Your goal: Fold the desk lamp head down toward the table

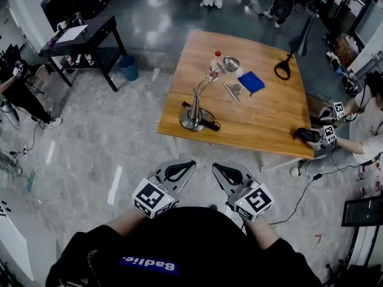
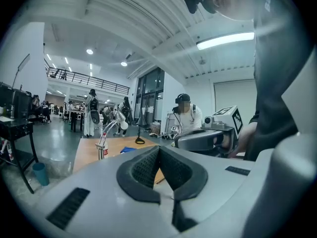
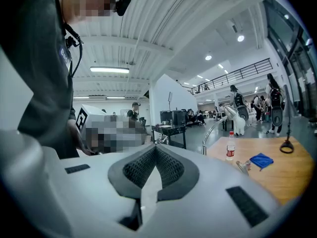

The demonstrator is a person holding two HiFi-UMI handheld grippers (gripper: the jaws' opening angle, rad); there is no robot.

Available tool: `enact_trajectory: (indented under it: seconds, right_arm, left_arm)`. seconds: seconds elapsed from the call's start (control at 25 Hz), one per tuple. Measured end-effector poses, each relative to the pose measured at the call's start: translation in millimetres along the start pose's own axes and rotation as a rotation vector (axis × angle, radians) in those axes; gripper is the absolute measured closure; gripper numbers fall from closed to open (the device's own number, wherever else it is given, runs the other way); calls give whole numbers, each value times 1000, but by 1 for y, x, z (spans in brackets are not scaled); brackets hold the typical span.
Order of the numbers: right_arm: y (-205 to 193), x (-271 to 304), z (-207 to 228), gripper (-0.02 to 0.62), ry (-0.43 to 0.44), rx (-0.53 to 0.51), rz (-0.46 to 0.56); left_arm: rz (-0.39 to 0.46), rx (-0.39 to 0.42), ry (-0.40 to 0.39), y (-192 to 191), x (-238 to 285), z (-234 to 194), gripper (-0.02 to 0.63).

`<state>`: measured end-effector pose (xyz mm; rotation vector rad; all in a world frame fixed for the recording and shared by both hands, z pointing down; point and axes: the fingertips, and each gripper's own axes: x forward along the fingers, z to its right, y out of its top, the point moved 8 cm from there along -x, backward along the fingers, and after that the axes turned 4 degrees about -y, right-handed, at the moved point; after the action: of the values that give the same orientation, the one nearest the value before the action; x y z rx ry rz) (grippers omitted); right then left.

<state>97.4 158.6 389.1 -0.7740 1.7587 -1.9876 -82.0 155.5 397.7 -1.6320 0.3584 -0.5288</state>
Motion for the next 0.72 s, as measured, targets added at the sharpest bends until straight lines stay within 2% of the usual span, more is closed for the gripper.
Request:
enact_trajectory:
  seconds: [0.16, 0.44, 0.72]
  right_arm:
    - [3, -3, 2, 589, 8, 22, 34]
    - [7, -9, 15, 589, 24, 2, 38]
    - [8, -22, 50, 589, 70, -32, 64]
  left_arm:
    - [-6, -6, -1, 0, 2, 1, 597]
    - [-17, -2, 27, 7, 20, 1, 597]
    - [-20, 16, 107, 11, 51, 5, 597]
